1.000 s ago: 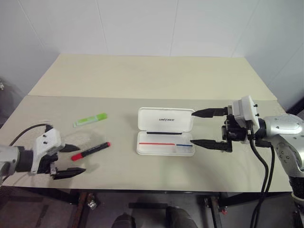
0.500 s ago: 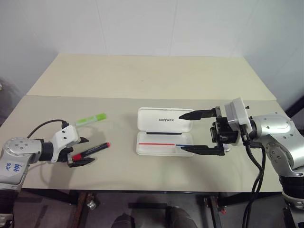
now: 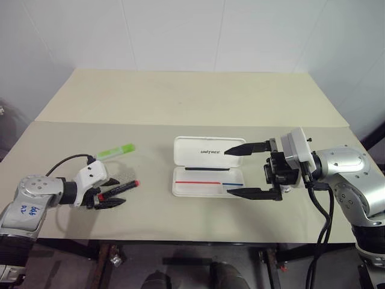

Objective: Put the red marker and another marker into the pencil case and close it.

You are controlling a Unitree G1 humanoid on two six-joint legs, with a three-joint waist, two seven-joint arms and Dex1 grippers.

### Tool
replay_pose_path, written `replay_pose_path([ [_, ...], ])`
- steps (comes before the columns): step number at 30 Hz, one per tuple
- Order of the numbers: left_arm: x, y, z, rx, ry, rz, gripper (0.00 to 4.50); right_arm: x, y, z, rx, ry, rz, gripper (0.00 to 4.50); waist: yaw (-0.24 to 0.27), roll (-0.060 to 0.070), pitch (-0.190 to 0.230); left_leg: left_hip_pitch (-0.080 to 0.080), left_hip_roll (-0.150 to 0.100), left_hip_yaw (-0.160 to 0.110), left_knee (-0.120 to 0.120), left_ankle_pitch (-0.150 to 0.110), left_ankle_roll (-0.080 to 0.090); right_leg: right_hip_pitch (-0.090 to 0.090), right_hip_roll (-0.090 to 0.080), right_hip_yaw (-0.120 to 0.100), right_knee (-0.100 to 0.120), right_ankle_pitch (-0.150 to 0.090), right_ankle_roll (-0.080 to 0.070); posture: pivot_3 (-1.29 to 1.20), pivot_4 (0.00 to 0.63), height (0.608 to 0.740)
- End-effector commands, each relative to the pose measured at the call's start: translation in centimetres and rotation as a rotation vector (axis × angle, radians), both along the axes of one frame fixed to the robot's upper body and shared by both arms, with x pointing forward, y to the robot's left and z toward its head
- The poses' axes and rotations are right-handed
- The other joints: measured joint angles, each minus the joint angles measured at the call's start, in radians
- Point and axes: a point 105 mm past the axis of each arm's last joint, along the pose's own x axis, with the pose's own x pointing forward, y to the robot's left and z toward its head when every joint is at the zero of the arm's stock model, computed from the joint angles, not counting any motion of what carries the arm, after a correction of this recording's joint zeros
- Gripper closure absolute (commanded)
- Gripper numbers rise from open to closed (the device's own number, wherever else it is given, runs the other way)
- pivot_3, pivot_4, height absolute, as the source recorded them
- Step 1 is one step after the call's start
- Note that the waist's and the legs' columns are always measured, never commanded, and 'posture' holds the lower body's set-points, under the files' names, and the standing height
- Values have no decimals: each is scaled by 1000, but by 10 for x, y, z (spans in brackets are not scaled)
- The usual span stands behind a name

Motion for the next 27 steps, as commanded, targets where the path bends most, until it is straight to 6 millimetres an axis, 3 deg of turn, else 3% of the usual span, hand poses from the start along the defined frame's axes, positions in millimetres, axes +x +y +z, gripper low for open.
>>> replay_pose_path([
  [1,4,21,-4,61,1,97,2476,-1,-3,11,13,-52,-6,0,-1,0,0,1,0,0,0,0,0,1,1,0,0,0,-2,0,150,740],
  [6,5,21,-3,82,-3,96,3940,0,-3,11,19,-54,-12,0,-3,0,0,2,1,0,0,3,4,1,2,1,0,1,-8,0,150,740],
  [13,5,15,3,91,-11,80,3940,2,-4,10,22,-53,-23,0,-2,0,0,2,2,0,0,3,5,1,2,2,-1,2,-9,0,150,740],
  [22,8,-13,65,45,-140,-119,3940,15,-12,6,0,-51,-80,0,0,-1,0,-3,1,0,0,2,3,-3,1,2,-3,3,-6,0,150,740],
  [27,14,-39,81,32,-169,-219,3940,23,-17,3,-2,-48,-123,0,1,-1,0,-7,1,5,-1,1,2,-4,2,0,-6,4,-5,0,150,740],
])
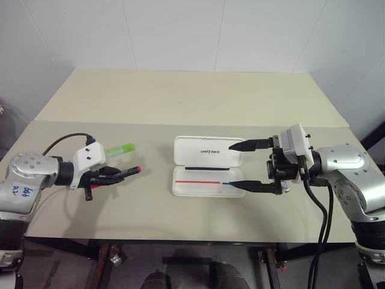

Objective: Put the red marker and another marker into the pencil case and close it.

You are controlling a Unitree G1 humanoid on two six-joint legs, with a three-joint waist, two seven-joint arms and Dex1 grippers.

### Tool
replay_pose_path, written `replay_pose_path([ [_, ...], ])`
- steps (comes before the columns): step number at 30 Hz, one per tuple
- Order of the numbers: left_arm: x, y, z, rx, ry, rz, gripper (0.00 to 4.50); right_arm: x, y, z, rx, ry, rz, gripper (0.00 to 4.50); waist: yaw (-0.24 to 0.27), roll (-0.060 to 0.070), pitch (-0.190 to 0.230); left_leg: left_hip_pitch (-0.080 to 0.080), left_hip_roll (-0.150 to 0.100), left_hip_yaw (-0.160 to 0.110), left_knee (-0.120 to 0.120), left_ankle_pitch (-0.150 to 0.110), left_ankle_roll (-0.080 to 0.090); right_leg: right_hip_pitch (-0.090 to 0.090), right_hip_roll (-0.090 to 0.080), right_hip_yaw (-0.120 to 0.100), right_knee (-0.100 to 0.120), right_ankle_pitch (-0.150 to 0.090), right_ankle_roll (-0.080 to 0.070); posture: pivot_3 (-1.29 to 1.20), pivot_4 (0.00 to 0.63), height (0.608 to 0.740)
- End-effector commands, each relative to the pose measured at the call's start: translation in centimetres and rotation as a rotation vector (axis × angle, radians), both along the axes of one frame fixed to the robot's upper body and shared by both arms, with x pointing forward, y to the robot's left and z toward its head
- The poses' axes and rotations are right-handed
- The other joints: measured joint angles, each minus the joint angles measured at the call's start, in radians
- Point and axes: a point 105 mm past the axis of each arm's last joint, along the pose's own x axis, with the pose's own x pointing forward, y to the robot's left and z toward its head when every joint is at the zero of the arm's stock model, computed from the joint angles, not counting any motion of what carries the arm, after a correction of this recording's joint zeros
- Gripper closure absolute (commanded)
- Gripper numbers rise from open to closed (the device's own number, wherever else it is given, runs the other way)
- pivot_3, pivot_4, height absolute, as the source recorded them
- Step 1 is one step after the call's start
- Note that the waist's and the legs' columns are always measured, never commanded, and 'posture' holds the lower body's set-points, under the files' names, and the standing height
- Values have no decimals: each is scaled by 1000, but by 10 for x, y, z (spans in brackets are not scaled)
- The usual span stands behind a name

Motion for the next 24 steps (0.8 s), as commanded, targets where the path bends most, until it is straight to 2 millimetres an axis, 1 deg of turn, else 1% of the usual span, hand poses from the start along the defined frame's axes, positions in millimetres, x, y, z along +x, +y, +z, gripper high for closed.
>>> replay_pose_path([
  [1,2,-23,16,-9,-29,-88,3940,3,-4,9,8,-56,-26,0,1,0,0,-1,0,1,0,0,0,0,0,0,-1,0,0,0,150,740],
  [7,9,-64,12,-21,-10,-225,3940,5,-15,4,1,-49,-86,0,2,0,0,-6,0,1,1,0,1,-1,1,0,-4,3,6,0,150,740],
  [10,14,-75,10,-26,-4,-256,3940,3,-21,3,-5,-48,-113,0,3,0,0,-9,-1,1,3,-1,1,-2,1,0,-4,4,7,0,150,740],
  [13,21,-92,5,-25,1,-295,3940,-1,-31,2,-13,-45,-148,0,3,0,0,-9,-1,1,3,-1,2,-2,1,0,-5,4,8,0,150,740],
  [17,31,-117,-1,-17,2,-332,3940,-4,-49,-5,-31,-31,-219,0,5,0,0,-9,-2,0,4,-1,2,-2,2,0,-6,4,8,0,150,740],
  [21,40,-142,0,-29,0,-372,3940,-8,-59,-11,-34,-17,-268,0,6,0,0,-9,-2,1,5,-1,2,-2,2,1,-7,5,9,0,150,740],
  [24,46,-161,3,-34,-3,-403,3940,-10,-60,-13,-25,-14,-287,0,4,0,0,-9,-2,1,6,-1,2,-2,2,3,-8,6,11,0,150,740],
])
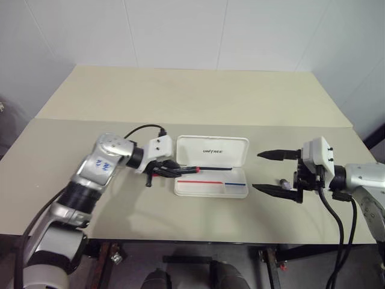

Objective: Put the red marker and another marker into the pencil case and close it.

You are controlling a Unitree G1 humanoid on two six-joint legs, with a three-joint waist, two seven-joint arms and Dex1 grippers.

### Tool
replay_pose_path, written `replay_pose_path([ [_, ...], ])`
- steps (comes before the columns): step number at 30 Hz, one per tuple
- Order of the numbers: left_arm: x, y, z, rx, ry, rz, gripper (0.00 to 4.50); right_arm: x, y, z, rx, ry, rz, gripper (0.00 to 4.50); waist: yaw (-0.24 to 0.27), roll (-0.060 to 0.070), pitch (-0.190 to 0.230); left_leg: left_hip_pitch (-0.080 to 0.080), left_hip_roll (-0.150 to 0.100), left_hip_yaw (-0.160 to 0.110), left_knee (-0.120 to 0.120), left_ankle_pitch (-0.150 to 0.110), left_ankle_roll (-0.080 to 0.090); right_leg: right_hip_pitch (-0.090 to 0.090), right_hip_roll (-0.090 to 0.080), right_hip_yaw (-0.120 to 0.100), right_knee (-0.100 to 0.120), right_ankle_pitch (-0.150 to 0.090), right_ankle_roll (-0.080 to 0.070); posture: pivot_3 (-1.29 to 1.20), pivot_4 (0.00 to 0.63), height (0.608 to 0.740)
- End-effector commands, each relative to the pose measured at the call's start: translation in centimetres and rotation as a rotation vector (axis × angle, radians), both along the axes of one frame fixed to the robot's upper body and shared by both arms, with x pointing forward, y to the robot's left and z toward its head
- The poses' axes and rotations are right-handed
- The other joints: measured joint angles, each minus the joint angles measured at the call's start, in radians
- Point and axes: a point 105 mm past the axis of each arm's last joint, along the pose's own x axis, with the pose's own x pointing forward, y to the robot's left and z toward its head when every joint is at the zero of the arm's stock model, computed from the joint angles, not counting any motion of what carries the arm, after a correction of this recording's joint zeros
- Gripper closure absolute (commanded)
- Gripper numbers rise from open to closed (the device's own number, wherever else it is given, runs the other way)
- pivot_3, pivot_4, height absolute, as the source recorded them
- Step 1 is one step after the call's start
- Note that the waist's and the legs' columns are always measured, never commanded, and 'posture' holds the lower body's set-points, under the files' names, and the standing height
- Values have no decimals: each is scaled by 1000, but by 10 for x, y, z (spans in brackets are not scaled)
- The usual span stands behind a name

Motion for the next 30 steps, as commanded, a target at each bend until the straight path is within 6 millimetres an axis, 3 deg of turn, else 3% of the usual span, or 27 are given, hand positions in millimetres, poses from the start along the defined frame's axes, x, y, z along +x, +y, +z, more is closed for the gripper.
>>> replay_pose_path([
  [1,6,-18,13,-1,-50,-36,3940,-6,-1,14,-1,-77,-9,0,-3,0,0,0,0,0,0,0,0,0,0,0,0,0,0,0,150,740],
  [9,4,-44,6,2,-23,-79,3940,-8,4,12,16,-80,-28,0,-2,0,0,1,0,-1,0,0,0,0,2,2,1,0,1,0,150,740],
  [24,17,-59,-16,1,-1,-33,3940,-7,16,15,42,-100,-25,0,-1,0,0,0,0,-1,1,0,1,0,1,2,0,1,1,0,150,740],
  [25,16,-61,-14,-11,-3,-35,3218,-7,17,15,43,-100,-25,0,-1,0,0,0,0,-1,0,0,1,0,1,2,0,1,1,0,150,740],
  [30,14,-65,-10,-22,-7,-60,1712,-7,18,16,49,-103,-25,0,-1,0,0,0,0,-1,1,0,1,0,1,2,1,1,1,0,150,740],
])
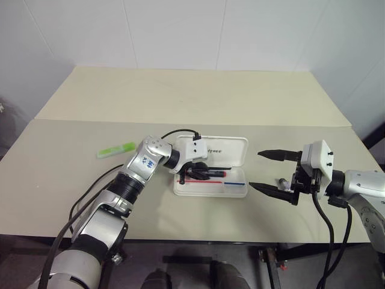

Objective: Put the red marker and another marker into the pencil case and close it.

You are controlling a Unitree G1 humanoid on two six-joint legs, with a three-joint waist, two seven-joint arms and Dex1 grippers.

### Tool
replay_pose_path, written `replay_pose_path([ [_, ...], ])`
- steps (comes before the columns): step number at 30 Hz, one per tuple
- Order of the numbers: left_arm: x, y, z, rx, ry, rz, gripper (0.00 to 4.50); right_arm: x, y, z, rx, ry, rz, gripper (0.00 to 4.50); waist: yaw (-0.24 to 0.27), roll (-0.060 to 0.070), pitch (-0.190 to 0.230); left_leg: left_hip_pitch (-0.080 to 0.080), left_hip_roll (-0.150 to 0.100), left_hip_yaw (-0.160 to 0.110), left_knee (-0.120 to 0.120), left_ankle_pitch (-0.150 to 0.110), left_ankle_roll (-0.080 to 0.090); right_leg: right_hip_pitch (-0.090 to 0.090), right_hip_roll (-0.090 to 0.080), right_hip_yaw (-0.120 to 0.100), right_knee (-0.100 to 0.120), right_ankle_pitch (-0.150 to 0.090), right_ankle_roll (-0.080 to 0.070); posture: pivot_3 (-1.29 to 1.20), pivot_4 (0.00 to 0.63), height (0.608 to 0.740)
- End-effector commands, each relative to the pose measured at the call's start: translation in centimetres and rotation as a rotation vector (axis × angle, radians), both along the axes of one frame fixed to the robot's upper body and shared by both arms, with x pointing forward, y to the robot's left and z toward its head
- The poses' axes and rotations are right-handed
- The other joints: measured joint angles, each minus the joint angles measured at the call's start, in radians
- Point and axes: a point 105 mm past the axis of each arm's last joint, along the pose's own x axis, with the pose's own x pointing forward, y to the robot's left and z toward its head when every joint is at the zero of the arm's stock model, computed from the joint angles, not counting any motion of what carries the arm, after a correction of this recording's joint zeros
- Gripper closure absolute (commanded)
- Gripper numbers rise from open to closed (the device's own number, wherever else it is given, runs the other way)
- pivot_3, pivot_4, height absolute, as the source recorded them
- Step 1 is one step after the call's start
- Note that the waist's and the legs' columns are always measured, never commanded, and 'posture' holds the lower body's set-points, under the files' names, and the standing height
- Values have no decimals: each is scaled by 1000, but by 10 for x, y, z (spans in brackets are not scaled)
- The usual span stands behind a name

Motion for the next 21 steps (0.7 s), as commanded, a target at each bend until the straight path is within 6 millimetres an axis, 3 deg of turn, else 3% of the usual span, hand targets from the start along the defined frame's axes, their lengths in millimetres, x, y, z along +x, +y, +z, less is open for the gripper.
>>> replay_pose_path([
  [1,1,-5,18,-28,-54,-31,1400,-3,4,12,11,-52,17,0,-1,0,0,0,0,0,0,0,0,0,0,0,0,0,0,0,150,740],
  [5,-6,-9,23,-34,-59,-72,97,-2,6,12,16,-53,23,0,-1,0,0,0,0,0,0,0,0,0,0,0,0,0,0,0,150,740],
  [12,-29,-4,32,-55,-48,-149,40,0,8,12,22,-51,37,0,-3,0,0,0,0,0,0,0,0,0,0,0,1,0,0,0,150,740],
  [21,-54,46,41,-70,-57,-99,40,2,15,16,29,-51,94,0,-3,0,0,1,1,-1,2,1,0,0,0,0,3,0,0,0,150,740],
])
